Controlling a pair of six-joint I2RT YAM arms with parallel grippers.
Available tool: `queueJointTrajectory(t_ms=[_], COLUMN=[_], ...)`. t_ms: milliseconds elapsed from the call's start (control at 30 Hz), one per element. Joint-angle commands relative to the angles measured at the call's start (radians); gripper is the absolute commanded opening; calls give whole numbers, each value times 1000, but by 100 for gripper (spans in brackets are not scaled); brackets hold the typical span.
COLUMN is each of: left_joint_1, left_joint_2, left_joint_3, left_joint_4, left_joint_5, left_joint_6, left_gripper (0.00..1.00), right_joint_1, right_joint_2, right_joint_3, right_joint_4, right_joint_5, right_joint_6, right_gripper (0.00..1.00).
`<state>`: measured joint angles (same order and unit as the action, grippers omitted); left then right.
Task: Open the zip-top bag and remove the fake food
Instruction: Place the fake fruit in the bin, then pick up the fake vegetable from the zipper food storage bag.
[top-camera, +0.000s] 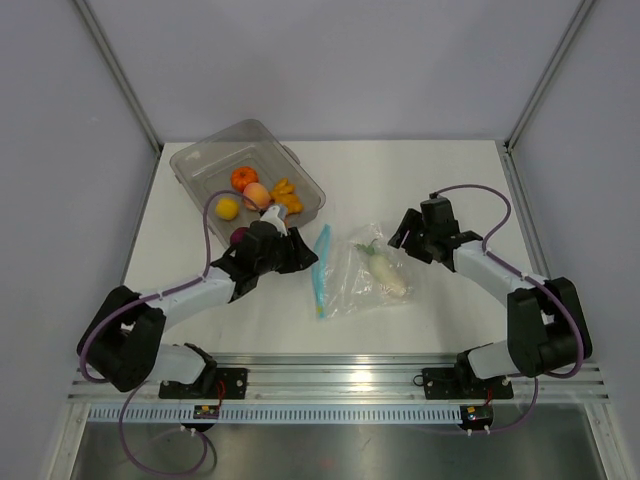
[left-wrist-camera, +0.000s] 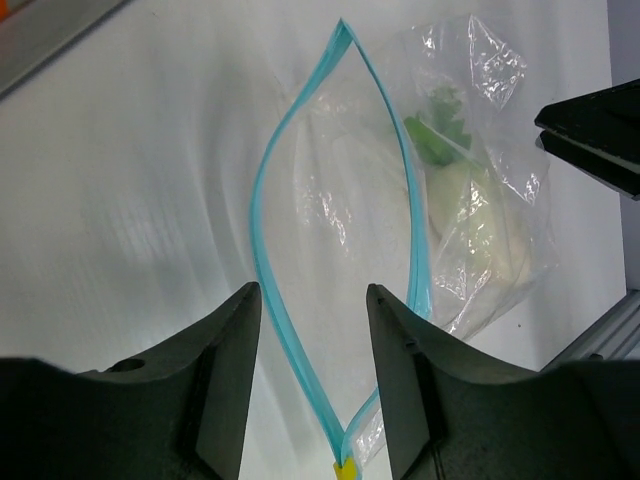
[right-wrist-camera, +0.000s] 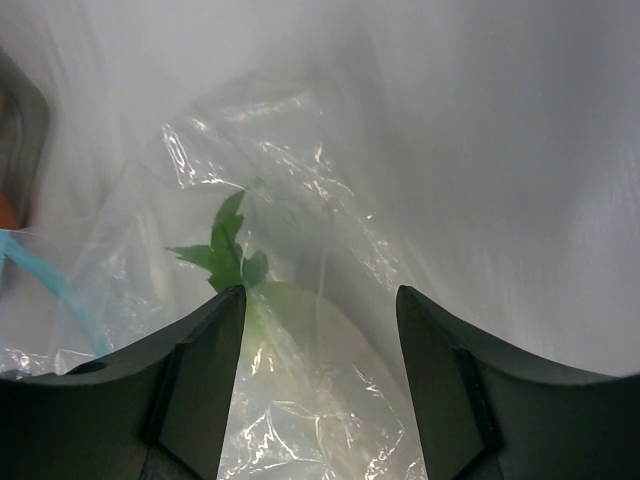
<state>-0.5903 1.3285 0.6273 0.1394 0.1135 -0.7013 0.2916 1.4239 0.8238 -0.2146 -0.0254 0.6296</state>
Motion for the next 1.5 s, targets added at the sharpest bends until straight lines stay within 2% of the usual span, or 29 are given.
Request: queueJointTrajectory(t_ms=[0, 167, 433, 533, 700, 900, 1100, 1200, 1267, 1300, 1467], left_joint_1=[0, 0, 0, -2, -6, -22, -39, -57, -65, -65, -66], left_joint_2=[29, 92, 264, 261, 236, 265, 288, 296, 304, 310, 336], left_joint_3=[3, 6, 57, 57, 54, 66, 80, 94, 101, 107, 121], left_joint_4=[83, 126, 209, 212, 213, 242, 256, 252, 243, 241, 246], left_joint_5=[63, 115, 278, 282, 278, 304, 318, 318, 313, 310, 325], left_joint_6=[-18, -32, -76, -70, -60, -61, -60, -53, -50, -50, -59], left_gripper=[48, 45, 42, 45, 55, 60, 70, 73, 74, 75, 76], right_joint_1=[-3, -2, -3, -3, -3, 7, 30, 49, 57, 63, 77], right_joint_2=[-39, -8, 24, 23, 44, 56, 66, 88, 101, 116, 141], right_joint_3=[-47, -60, -71, -77, -74, -78, -84, -91, -83, -83, -87], right_joint_4=[70, 101, 153, 164, 181, 202, 202, 257, 262, 271, 308], right_joint_5=[-31, -71, -156, -172, -212, -246, -239, -246, -252, -257, -287], right_joint_6=[9, 19, 33, 33, 36, 44, 53, 71, 74, 79, 99], right_gripper=[70, 68, 47, 45, 40, 36, 36, 36, 32, 25, 8])
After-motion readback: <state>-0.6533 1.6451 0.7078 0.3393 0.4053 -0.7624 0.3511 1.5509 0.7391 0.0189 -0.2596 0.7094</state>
